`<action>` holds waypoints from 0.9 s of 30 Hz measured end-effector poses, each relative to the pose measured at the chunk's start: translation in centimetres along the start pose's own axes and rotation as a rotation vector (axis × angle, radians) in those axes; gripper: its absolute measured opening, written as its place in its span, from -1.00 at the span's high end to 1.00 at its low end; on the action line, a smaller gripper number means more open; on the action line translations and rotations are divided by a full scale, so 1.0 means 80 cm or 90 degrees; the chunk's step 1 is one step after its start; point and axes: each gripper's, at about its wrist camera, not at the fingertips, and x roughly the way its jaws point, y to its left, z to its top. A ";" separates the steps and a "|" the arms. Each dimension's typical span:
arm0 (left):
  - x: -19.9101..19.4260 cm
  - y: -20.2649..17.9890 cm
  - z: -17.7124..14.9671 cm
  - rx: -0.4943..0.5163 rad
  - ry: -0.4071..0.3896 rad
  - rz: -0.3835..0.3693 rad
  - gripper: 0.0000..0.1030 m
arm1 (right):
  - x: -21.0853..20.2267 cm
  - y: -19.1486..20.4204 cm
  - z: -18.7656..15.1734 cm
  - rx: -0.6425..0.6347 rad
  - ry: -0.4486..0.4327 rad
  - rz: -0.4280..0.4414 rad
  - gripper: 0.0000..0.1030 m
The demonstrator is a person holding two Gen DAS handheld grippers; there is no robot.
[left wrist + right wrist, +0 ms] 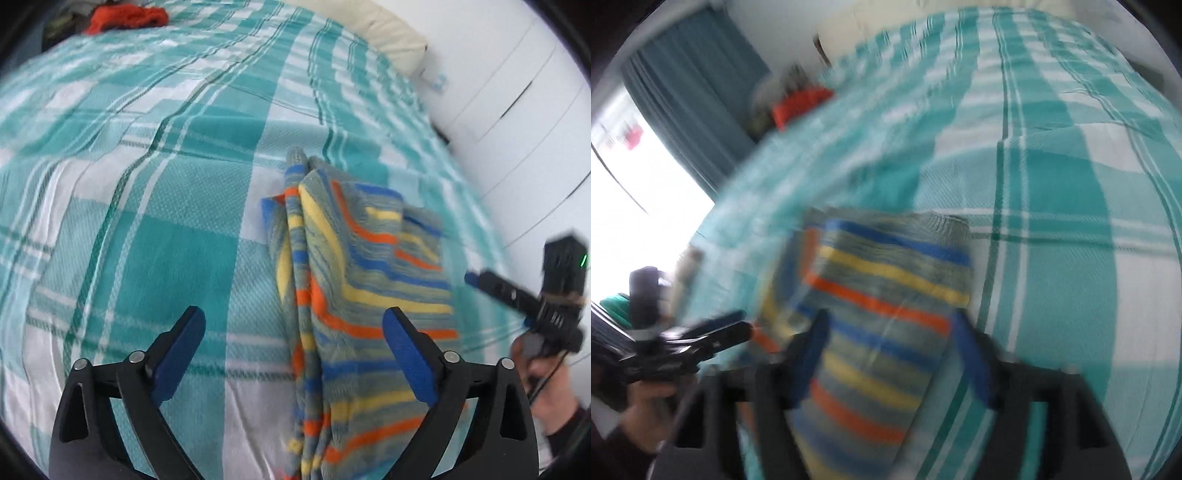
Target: Fold small clothes
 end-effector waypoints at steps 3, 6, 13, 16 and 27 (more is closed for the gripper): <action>0.028 -0.006 -0.004 -0.003 0.044 -0.031 -0.87 | 0.002 -0.023 -0.029 0.048 0.024 0.034 -0.50; 0.055 -0.038 -0.011 0.013 0.070 -0.030 -0.36 | 0.036 -0.033 -0.051 0.091 0.054 0.068 -0.25; 0.005 -0.089 -0.003 0.052 0.015 -0.005 0.71 | 0.025 0.046 -0.036 0.023 0.019 0.029 0.48; -0.051 -0.128 0.003 0.105 -0.036 -0.028 0.71 | -0.033 0.073 -0.024 -0.028 -0.030 0.041 0.49; -0.046 -0.130 -0.141 0.128 0.069 0.133 -0.36 | -0.123 0.016 -0.109 0.003 0.036 -0.131 -0.47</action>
